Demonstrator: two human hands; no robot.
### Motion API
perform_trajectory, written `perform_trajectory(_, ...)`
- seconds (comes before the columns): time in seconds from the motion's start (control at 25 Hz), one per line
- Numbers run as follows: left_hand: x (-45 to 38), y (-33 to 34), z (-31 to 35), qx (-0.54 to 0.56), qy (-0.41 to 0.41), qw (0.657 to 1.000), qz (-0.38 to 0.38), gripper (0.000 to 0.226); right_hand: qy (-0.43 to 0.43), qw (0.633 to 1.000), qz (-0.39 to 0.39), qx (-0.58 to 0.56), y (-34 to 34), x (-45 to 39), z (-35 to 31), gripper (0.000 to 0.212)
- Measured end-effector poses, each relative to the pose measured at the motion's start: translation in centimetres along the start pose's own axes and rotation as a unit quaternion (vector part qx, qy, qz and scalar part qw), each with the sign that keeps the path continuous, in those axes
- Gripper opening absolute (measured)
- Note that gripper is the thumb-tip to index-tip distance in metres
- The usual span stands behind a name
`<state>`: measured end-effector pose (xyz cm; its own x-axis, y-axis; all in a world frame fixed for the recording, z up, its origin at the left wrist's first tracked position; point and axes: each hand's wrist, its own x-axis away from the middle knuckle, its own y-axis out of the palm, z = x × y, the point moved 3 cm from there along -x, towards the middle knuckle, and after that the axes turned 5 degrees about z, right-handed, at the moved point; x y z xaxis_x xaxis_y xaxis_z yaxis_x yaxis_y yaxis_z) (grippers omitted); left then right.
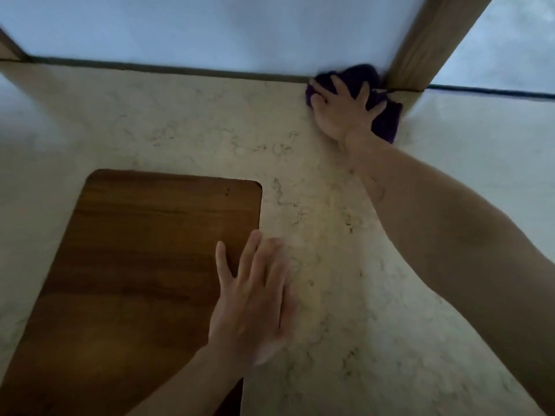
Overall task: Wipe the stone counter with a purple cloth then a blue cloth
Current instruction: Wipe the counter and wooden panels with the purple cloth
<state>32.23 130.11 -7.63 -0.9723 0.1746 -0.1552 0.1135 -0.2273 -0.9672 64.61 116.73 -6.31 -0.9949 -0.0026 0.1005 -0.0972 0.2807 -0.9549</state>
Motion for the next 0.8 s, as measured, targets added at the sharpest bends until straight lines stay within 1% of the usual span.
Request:
perform_trajectory(0.08, -0.1, -0.1, 0.0, 0.007, -0.005, 1.000, 0.004, 0.041, -0.037, 0.999, -0.005, 0.009, 0.4, -1.1, -1.6, 0.052)
perform_trajectory(0.16, -0.1, -0.3, -0.1, 0.012, -0.008, 1.000, 0.002, 0.047, -0.108, 0.994, -0.012, 0.027, 0.9, 0.9, -2.0, 0.051)
perform_trajectory(0.2, -0.2, -0.3, -0.2, 0.019, -0.008, 1.000, 0.003, 0.046, -0.151, 0.988, -0.012, 0.035, 1.1, 2.6, -2.2, 0.050)
perform_trajectory(0.24, -0.1, -0.4, -0.3, 0.032, -0.009, 0.999, 0.005, 0.043, -0.184, 0.982, -0.013, 0.041, 1.4, 4.7, -2.3, 0.050)
perform_trajectory(0.32, -0.2, -0.5, -0.6, 0.087, -0.029, 0.996, 0.017, 0.032, -0.221, 0.974, -0.022, 0.043, 2.0, 9.9, -2.4, 0.049)
perform_trajectory(0.4, -0.2, -0.8, -0.8, 0.172, -0.052, 0.983, 0.044, 0.013, -0.235, 0.971, -0.022, 0.038, 2.5, 16.2, -1.7, 0.048)
perform_trajectory(0.44, -0.1, -1.2, -0.8, 0.210, -0.060, 0.973, 0.071, 0.004, -0.240, 0.970, -0.018, 0.036, 2.7, 19.6, -1.1, 0.048)
perform_trajectory(0.48, 0.1, -2.0, -0.9, 0.238, -0.068, 0.963, 0.103, 0.001, -0.242, 0.970, -0.018, 0.036, 2.6, 23.4, -0.5, 0.048)
perform_trajectory(0.56, 0.4, -3.0, -1.1, 0.268, -0.097, 0.949, 0.136, 0.005, -0.233, 0.972, -0.031, 0.031, 2.9, 31.7, 1.0, 0.047)
perform_trajectory(0.68, 2.6, -4.7, -2.3, 0.231, -0.128, 0.955, 0.132, 0.012, -0.233, 0.971, -0.016, 0.048, 4.3, 46.8, 2.8, 0.045)
perform_trajectory(0.8, 6.4, -5.9, -4.6, 0.131, -0.127, 0.979, 0.091, 0.026, -0.213, 0.973, 0.015, 0.085, 4.8, 60.7, 5.0, 0.045)
